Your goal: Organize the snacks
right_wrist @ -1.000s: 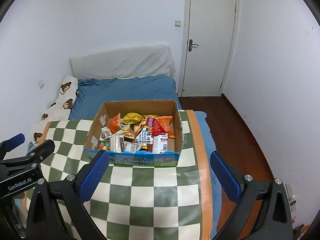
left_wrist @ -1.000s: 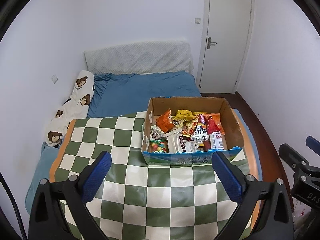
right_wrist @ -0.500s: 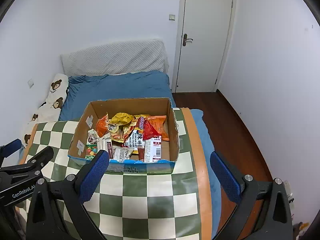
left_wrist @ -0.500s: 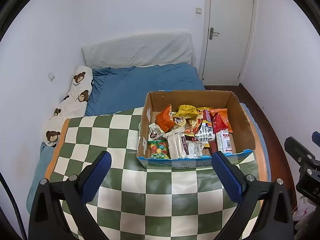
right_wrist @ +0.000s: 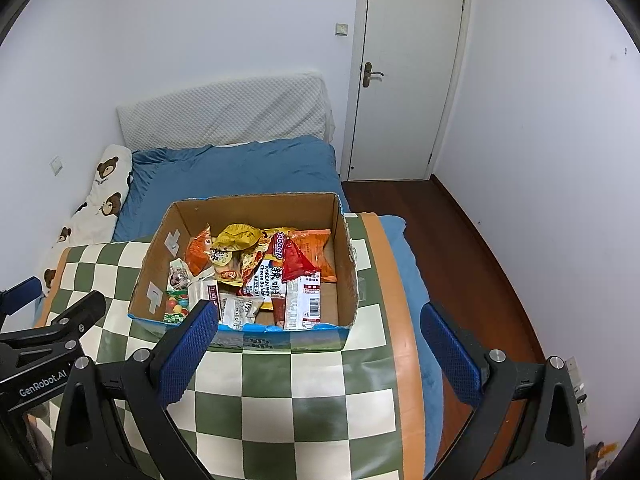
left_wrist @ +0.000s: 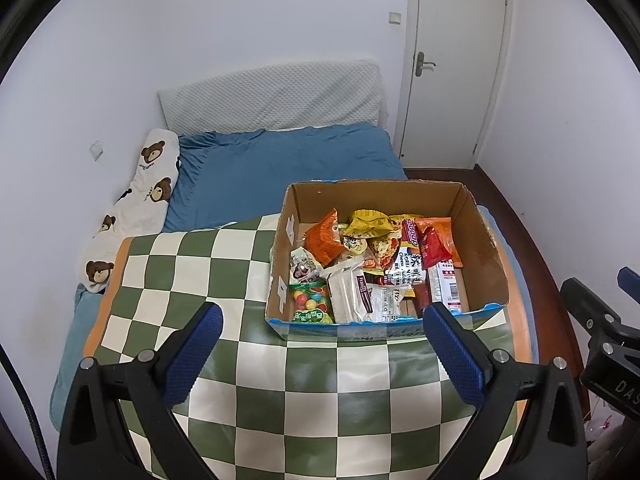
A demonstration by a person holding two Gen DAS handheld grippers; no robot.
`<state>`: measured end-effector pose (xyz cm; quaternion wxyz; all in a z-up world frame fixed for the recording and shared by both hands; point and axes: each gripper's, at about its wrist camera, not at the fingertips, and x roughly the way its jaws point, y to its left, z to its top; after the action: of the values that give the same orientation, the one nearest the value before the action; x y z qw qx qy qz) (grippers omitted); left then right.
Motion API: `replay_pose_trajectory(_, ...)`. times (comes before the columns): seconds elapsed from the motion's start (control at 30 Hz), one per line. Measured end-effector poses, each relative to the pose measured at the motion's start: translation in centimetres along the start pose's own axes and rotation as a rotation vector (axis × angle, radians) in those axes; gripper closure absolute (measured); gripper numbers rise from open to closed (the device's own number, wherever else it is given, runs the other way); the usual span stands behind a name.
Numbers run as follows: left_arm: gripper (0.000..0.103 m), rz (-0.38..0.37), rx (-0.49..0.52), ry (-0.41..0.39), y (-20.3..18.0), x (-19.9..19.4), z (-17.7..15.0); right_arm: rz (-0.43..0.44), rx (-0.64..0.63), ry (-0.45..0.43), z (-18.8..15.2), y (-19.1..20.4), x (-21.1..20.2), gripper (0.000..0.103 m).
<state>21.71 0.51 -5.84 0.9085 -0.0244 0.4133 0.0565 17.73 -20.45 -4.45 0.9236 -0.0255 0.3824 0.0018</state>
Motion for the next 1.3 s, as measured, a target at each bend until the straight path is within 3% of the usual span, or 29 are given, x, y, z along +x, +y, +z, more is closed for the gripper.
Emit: replay_pose_trajectory(1.3,0.0,-0.021,0.016,-0.001,-0.65,-0.48,-0.5,-0.003,0.011,0.011,-0.4,-0.37,-0.12,0.0)
